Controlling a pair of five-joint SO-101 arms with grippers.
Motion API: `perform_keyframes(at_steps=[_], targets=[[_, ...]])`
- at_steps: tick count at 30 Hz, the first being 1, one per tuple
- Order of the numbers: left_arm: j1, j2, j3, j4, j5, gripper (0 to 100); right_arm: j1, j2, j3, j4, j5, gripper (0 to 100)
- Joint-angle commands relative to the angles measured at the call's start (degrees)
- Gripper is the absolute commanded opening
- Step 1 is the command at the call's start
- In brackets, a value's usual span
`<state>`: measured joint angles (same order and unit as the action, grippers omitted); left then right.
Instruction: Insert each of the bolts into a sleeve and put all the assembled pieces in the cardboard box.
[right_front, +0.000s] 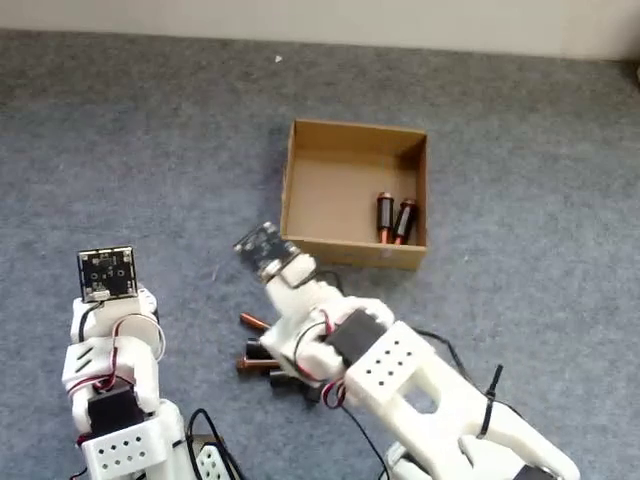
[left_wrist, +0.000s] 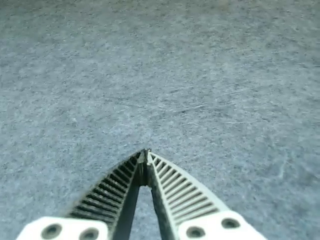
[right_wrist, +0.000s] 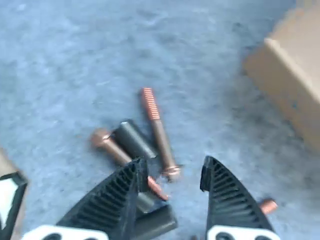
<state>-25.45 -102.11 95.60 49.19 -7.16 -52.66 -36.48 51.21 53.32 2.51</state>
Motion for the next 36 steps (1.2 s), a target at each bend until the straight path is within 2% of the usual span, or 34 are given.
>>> perform_keyframes(at_steps=[1,9,13,23,30,36], targets=[[-0.84,-0.57,-0.57,-1.41,-0.7,1,-2.77,-0.66,-3.56,-1.89,0.09,16.3],[-0.84,-0.57,-0.57,-1.41,-0.7,1,-8.22,12.88,-4.18,-6.37,1.05,16.3],[-0.75,-0.57,-0.57,-1.41,-0.79,1,-8.13,17.45,-4.26,-9.1,6.77,16.3],[-0.48,-0.57,-0.48,-1.41,-0.88,1,-5.23,24.48,-4.26,-14.73,7.21,16.3],[-0.48,-0.57,-0.48,-1.41,-0.88,1,-5.32,28.26,-4.26,-14.9,7.47,16.3],[-0.48,-0.57,-0.31,-1.41,-0.88,1,-4.97,32.13,-4.26,-14.81,12.13,16.3]])
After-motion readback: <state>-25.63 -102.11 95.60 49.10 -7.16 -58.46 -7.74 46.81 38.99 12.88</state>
